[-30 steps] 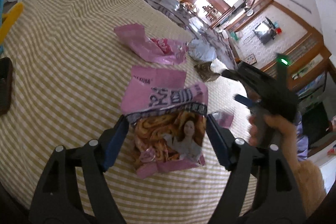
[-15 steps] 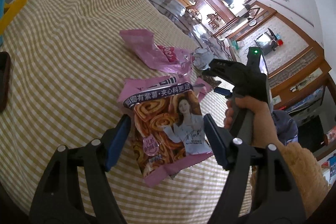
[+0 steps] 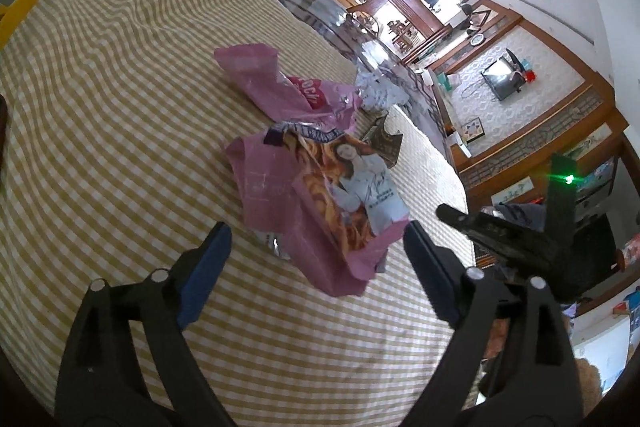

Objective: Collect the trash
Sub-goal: 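Grasp the brown Baisha cigarette box with the right tool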

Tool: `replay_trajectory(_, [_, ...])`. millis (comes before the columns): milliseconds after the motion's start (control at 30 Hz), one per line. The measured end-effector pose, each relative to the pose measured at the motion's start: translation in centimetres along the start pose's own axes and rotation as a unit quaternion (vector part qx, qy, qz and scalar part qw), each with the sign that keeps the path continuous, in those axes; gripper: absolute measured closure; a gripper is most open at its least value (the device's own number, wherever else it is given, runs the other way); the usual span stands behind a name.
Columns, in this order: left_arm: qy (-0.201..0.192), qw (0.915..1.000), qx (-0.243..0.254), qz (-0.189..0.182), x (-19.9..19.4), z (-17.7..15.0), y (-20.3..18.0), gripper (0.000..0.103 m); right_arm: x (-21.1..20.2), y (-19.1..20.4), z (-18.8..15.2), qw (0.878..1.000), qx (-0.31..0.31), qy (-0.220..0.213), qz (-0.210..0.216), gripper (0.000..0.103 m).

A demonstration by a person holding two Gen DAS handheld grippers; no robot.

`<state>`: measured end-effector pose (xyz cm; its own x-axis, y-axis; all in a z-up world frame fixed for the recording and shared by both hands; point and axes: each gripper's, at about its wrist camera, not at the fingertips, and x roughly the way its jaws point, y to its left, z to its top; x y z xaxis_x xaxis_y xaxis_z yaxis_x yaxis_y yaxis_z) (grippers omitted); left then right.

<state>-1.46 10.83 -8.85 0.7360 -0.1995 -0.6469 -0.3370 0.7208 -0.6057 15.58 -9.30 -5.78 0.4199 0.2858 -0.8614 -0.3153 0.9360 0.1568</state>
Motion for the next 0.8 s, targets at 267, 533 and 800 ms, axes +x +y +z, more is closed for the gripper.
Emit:
replay_trajectory(267, [-0.009, 0.9999, -0.013, 0.004, -0.2, 0.1, 0.6, 0.016, 3.0, 2.3, 4.0, 0.999, 0.038, -0.003, -0.011, 0.038])
replay_trajectory(533, [-0.018, 0.9994, -0.026, -0.01, -0.7, 0.4, 0.8, 0.016, 8.5, 5.3, 5.6, 0.997, 0.053, 0.026, -0.048, 0.036])
replay_trajectory(800, [-0.019, 0.9993, -0.029, -0.012, -0.5, 0.6, 0.8, 0.016, 9.0, 4.9, 5.0, 0.997, 0.019, 0.031, -0.065, 0.054])
